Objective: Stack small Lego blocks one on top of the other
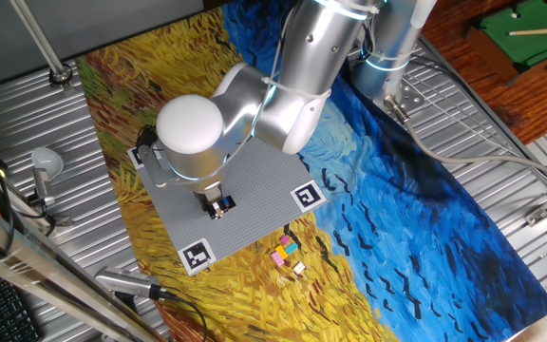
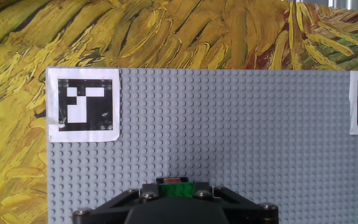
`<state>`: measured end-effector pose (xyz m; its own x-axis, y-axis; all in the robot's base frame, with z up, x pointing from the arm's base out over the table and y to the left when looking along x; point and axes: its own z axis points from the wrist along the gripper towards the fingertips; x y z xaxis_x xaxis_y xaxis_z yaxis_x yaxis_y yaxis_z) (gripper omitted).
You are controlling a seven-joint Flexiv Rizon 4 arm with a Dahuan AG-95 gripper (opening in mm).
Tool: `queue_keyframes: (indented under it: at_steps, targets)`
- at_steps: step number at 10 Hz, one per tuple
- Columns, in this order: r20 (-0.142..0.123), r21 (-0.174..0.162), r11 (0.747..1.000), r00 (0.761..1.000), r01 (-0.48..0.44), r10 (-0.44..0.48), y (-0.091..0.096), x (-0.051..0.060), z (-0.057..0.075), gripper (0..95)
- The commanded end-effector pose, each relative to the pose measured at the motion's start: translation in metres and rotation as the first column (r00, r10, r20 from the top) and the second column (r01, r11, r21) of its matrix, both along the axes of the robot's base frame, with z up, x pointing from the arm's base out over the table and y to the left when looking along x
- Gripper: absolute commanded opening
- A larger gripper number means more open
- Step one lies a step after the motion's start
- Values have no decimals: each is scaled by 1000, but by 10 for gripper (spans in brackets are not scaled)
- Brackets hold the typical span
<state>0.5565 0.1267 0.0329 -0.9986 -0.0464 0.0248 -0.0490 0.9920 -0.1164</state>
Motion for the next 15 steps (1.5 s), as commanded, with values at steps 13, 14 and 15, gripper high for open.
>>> queue_keyframes:
  at_steps: [13, 14, 15]
  targets:
    - [-3, 11, 1000, 1000, -4, 4, 0, 0, 0, 190]
    - [-3, 12, 1000, 1000, -5, 5, 0, 0, 0, 190]
    - [-3, 13, 1000, 1000, -6, 6, 0, 0, 0, 190]
